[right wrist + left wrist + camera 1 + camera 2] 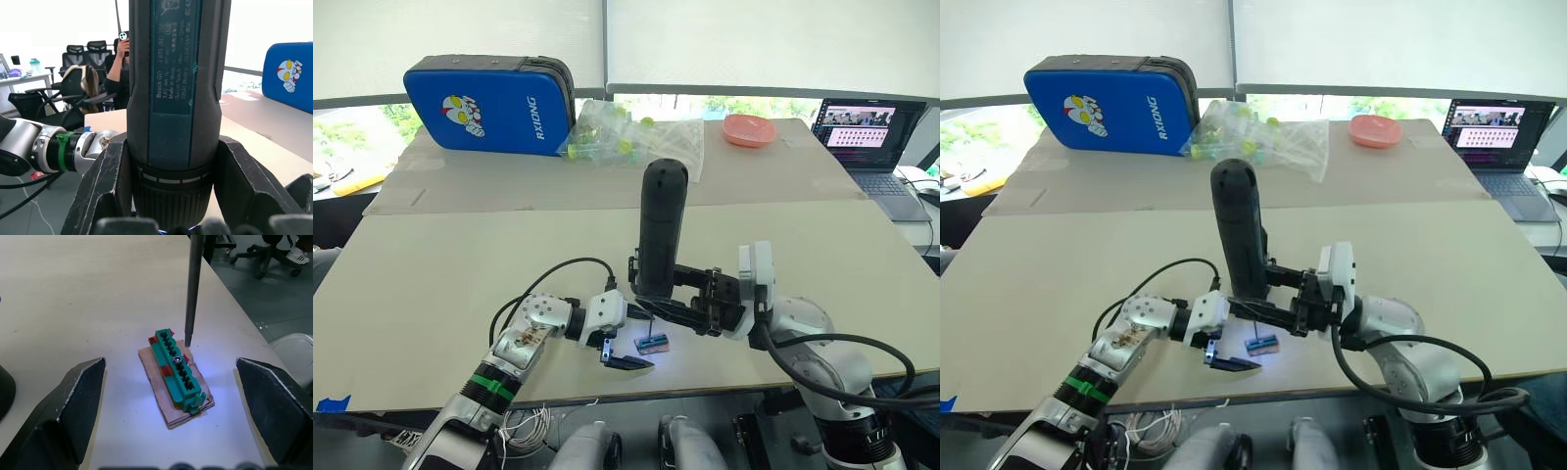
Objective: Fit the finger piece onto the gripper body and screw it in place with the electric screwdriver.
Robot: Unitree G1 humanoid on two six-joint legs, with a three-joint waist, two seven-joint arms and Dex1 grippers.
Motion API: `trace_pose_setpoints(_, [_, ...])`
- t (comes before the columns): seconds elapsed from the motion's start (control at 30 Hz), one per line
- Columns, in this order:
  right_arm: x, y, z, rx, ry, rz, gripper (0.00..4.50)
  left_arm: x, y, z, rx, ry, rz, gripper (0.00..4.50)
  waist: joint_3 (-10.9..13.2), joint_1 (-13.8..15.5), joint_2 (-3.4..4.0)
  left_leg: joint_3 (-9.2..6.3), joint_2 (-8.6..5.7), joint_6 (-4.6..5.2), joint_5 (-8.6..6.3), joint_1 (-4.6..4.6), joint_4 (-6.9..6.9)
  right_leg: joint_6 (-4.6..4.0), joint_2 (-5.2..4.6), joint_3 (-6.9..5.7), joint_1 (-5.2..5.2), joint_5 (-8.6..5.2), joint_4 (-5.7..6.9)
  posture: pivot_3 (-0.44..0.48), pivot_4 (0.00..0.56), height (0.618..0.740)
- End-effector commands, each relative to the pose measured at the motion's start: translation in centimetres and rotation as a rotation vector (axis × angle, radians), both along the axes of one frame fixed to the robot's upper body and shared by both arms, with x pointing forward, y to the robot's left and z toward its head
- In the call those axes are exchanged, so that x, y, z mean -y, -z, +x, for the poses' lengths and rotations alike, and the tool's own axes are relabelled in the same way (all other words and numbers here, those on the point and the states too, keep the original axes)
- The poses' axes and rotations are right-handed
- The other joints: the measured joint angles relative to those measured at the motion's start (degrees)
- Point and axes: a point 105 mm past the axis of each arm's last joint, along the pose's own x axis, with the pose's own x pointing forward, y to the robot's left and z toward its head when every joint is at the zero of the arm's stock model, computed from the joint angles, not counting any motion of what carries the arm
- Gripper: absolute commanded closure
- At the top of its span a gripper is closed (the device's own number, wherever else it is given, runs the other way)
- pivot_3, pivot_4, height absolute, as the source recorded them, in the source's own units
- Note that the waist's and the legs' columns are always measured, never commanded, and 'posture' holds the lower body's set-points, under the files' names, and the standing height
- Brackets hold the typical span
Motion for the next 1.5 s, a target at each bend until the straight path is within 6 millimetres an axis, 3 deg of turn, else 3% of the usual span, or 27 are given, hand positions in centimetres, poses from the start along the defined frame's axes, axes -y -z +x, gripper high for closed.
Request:
trace_pose_setpoints(0.03, [0.1,-1.0,-0.5,0.069,-0.014,0.031,2.6,0.3,-0.8,-0.3,0.027,0.021,-0.015,0.0,0.0,0.0,0.0,0.0,0.0,-0.04,0.03,0.0,0.0,0.0,0.0,0.0,-0.01,0.0,0.0,0.0,0.15,0.74])
trace_pose_setpoints(1.5, [0.0,-0.2,0.1,0.05,-0.003,0.006,2.6,0.4,-0.9,0.0,0.046,0.003,-0.021,0.0,0.0,0.0,0.0,0.0,0.0,-0.06,0.03,0.0,0.0,0.0,0.0,0.0,0.0,0.0,0.0,0.0,0.15,0.74])
